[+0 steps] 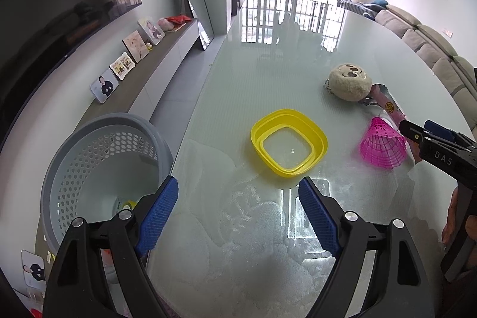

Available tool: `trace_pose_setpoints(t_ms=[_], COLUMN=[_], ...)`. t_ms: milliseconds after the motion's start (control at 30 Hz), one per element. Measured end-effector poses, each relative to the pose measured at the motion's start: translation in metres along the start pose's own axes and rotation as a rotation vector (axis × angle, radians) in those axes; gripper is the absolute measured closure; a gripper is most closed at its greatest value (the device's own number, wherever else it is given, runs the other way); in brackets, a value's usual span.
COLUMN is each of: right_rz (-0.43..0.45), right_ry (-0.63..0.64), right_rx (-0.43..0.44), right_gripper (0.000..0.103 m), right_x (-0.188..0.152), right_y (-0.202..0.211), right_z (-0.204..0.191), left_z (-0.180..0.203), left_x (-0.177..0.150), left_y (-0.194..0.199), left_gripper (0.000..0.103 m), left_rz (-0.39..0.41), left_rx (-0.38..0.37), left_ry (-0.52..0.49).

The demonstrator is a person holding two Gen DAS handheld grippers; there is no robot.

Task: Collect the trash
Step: 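Close the right tool on the pink snack wrapper and lift it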

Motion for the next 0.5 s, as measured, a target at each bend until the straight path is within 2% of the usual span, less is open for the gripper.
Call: trace_pose_setpoints(t_ms=[133, 233, 433, 500], right_rz=[-0.018, -0.032, -0.022, -0.016], right_ry=[0.018, 0.029, 0.036, 0.026], right_rx=[-0.004, 0.003, 0.019, 0.03], right_gripper=[0.047, 0.063, 0.083, 0.086], right_x=[0.001, -0.001, -0.002, -0.001], right_y=[-0.008, -0.012, -0.011, -0.009], right_z=[-0.004, -0.006, -0.008, -0.005], left_z=[0.002, 0.004, 0.012, 0.013], left_x=[0.001, 0.001, 0.003, 0.004], left_y=[-0.003, -0.004, -0.005, -0.005], left_gripper=[0.022, 0.021, 0.019, 0.019], left_rz=[-0.005, -0.009, -0.007, -0.008], left_rx=[-0.005, -0.01, -0.014, -0.015], left_ry=[0.0, -0.002, -0.007, -0.009])
Point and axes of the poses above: each gripper's, at about its wrist camera, not at the fingertips, and y roughly against the way its jaws point, z to its right, x to its top, the point moved 2 cm from there along -y, roughly the way its jaws point, and after that the axes turned 6 degrees about -z, right-handed, at the moved point
